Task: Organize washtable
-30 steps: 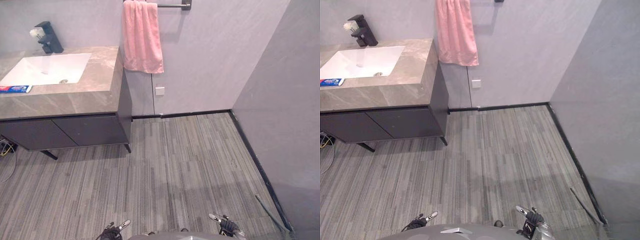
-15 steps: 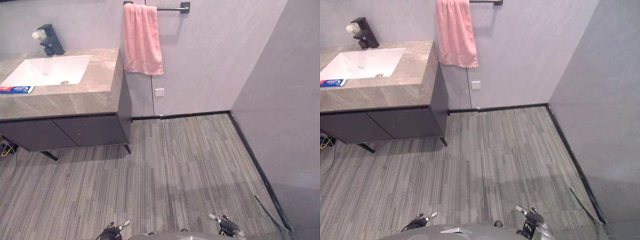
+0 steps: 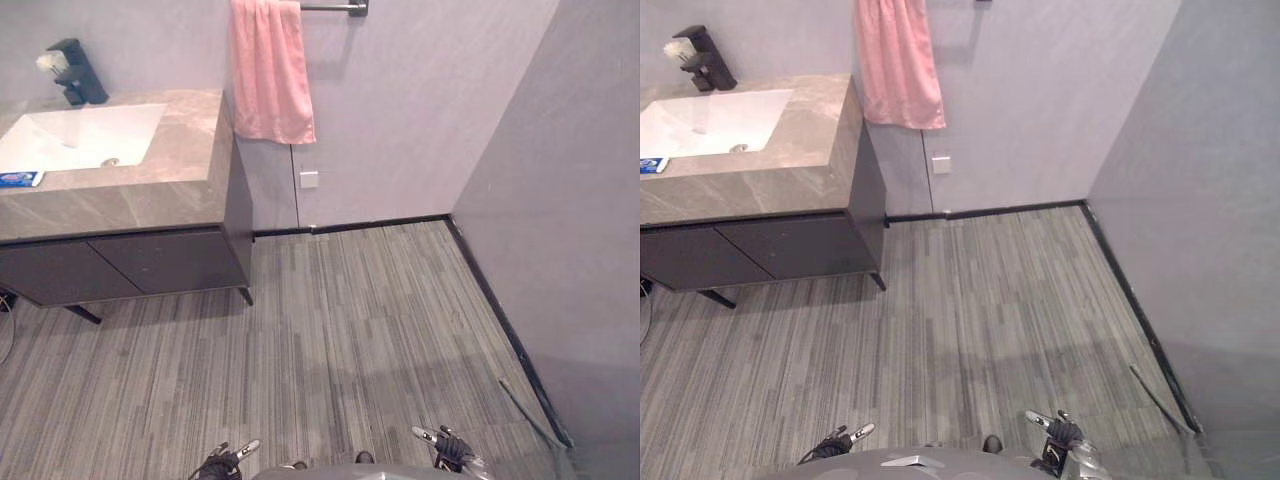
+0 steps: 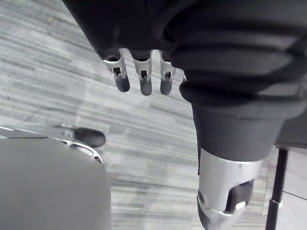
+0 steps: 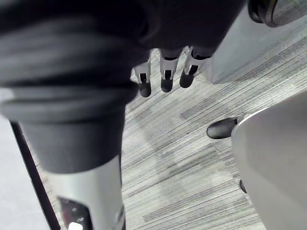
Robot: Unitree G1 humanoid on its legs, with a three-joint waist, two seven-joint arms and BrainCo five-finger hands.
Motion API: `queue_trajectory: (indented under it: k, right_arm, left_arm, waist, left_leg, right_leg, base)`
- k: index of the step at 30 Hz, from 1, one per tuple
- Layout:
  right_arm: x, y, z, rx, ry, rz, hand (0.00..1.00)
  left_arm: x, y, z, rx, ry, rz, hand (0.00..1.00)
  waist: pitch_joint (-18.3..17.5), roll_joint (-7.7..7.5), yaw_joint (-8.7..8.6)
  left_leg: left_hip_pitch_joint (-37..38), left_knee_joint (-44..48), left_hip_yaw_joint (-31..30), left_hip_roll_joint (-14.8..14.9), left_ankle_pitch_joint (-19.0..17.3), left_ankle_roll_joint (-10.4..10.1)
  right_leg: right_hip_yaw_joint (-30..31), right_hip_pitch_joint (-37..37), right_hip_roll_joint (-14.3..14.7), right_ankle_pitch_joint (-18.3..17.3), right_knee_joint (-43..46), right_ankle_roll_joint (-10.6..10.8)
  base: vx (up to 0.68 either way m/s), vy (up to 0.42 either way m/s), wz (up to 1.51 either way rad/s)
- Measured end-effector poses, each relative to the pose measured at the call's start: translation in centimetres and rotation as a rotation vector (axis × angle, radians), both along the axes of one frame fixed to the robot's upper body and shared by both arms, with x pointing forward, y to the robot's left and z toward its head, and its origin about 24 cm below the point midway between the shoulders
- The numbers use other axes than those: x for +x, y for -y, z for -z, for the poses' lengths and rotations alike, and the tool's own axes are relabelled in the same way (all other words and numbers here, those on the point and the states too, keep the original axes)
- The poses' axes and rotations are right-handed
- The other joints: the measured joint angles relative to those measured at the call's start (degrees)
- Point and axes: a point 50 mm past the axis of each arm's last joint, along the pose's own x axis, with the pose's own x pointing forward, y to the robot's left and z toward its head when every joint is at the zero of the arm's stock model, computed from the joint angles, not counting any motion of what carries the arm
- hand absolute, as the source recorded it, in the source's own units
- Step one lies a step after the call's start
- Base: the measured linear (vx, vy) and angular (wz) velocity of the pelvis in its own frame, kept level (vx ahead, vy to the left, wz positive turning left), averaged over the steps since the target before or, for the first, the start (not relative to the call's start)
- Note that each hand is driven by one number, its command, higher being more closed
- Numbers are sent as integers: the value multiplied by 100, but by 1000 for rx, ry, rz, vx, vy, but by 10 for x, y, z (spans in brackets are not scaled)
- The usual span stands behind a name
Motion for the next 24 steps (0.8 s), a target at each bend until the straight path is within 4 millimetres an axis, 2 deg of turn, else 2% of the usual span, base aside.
queue_trajectory:
  k: [2,3,4,5,6,7,8,9,10,11,13,14,16,17,18,19,20,21,22,23,24]
  right_arm:
    - [7,-2,-1,7,18,-5,0]
    - [7,-4,-2,13,23,-5,0]
    - [8,-2,-3,15,35,12,0]
    - [9,-2,-3,16,45,19,0]
    - [14,-2,-6,24,75,41,0]
    - [18,-2,-7,25,86,43,0]
    - [20,-2,-8,27,91,46,0]
    - [24,-1,-8,38,100,69,0]
    - [25,-1,-9,37,104,69,0]
    - [25,-1,-9,36,104,69,0]
    - [26,1,-9,36,107,91,0]
    - [26,2,-9,38,107,105,0]
    - [24,4,-8,49,93,138,0]
    - [23,6,-7,50,90,153,0]
    - [22,12,-8,36,89,156,0]
    - [22,18,-9,21,88,150,0]
    - [30,18,-11,17,93,132,0]
    - [37,17,-13,13,103,109,0]
    - [40,16,-14,9,107,91,0]
    - [48,13,-16,4,119,59,0]
    - [58,6,-19,10,140,52,0]
  left_arm:
    - [4,-1,-1,4,17,-1,0]
    - [6,-2,-2,9,28,-2,0]
    - [12,-3,-4,8,49,-11,0]
    - [13,-4,-4,10,50,-13,0]
    - [14,-5,-5,13,55,-20,0]
    - [15,-5,-5,12,56,-27,0]
    - [15,-5,-5,13,57,-27,0]
    - [15,-6,-5,16,56,-26,0]
    - [17,-6,-5,20,56,-8,0]
    - [20,-6,-6,24,59,8,0]
    - [37,-1,-9,22,93,56,0]
    - [41,2,-9,18,100,70,0]
    - [47,10,-10,-5,117,86,0]
    - [49,11,-10,-8,122,90,0]
    - [47,12,-10,-8,117,90,0]
    - [39,13,-7,-16,95,81,0]
    - [38,16,-6,-37,100,54,0]
    - [43,17,-8,-41,126,25,0]
    - [43,17,-8,-46,130,13,0]
    - [45,15,-9,-45,138,6,0]
    - [50,13,-12,-38,159,3,0]
  waist:
    - [96,-15,-2]
    - [162,-52,-12]
    - [260,-67,0]
    - [277,-78,5]
    - [307,-118,-1]
    - [326,-119,-14]
    - [343,-123,-13]
    - [390,-127,-24]
    - [411,-112,-59]
    - [413,-110,-76]
    - [560,-131,-184]
    - [592,-153,-200]
    - [630,-200,-199]
    - [627,-148,-215]
    - [611,17,-216]
    - [507,132,-204]
    - [555,235,-191]
    - [622,384,-153]
    - [634,456,-104]
    - [692,510,-24]
    - [798,452,1]
  left_leg:
    - [-90,134,-7,-37,-93,62]
    - [-85,155,-88,-109,-285,129]
    - [-42,189,-122,-174,-370,159]
    - [-41,224,-129,-192,-398,157]
    - [-15,267,-139,-191,-461,196]
    - [53,249,-138,-159,-475,203]
    - [104,196,-138,-142,-477,206]
    - [220,77,-138,-112,-478,203]
    - [240,47,-148,-55,-505,159]
    - [258,47,-162,-32,-534,117]
    - [405,-16,-386,-10,-684,-33]
    - [462,-5,-439,-10,-756,-81]
    - [532,276,-616,70,-1138,-203]
    - [509,711,-748,285,-1529,-266]
    - [544,977,-789,583,-1807,-323]
    - [450,1610,-874,837,-1821,-404]
    - [-233,3196,-937,1171,-1576,-366]
    - [-922,4821,-1040,1519,-675,-296]
    - [-1195,5435,-1083,1670,-192,-345]
    - [-1529,6475,-1048,1775,-222,-329]
    - [-1796,7000,-904,1709,-414,-299]
  right_leg:
    - [-18,-376,-87,-384,754,52]
    - [-106,-676,-232,-752,1572,192]
    - [-243,-1149,-407,-954,2734,221]
    - [-350,-1473,-521,-986,3371,156]
    - [-455,-2088,-721,-1040,4531,98]
    - [-528,-2312,-806,-1050,4672,115]
    - [-620,-2403,-885,-1049,4562,121]
    - [-793,-2468,-982,-1018,3946,153]
    - [-916,-2466,-1004,-815,2970,201]
    - [-946,-2467,-1002,-646,2448,223]
    - [-964,-2338,-1103,82,760,451]
    - [-970,-2322,-1154,159,576,496]
    - [-994,-2322,-1284,161,650,489]
    - [-1017,-2326,-1252,50,1205,300]
    - [-1065,-2376,-1050,155,1657,175]
    - [-1114,-2363,-861,160,1955,108]
    - [-1252,-2279,-642,-208,2211,-174]
    - [-1324,-1949,-386,-362,2118,-317]
    - [-1315,-1775,-255,-441,2066,-406]
    - [-1177,-1368,-33,-588,1949,-547]
    - [-1022,-813,69,-636,1636,-605]
  base:
    - [-48,90,6]
    - [-90,114,24]
    - [-102,98,30]
    - [-66,71,32]
    - [44,24,31]
    - [85,15,24]
    - [4,34,4]
    - [-117,62,-3]
    - [-86,35,-3]
    - [-11,-7,7]
    - [69,-53,32]
    - [182,-163,44]
    - [329,-312,46]
    - [458,-477,52]
    - [645,-500,59]
    - [625,-563,36]
    - [611,-557,19]
    - [402,-542,-14]
    - [334,-373,-60]
    - [269,-244,-81]
    - [236,-177,-77]
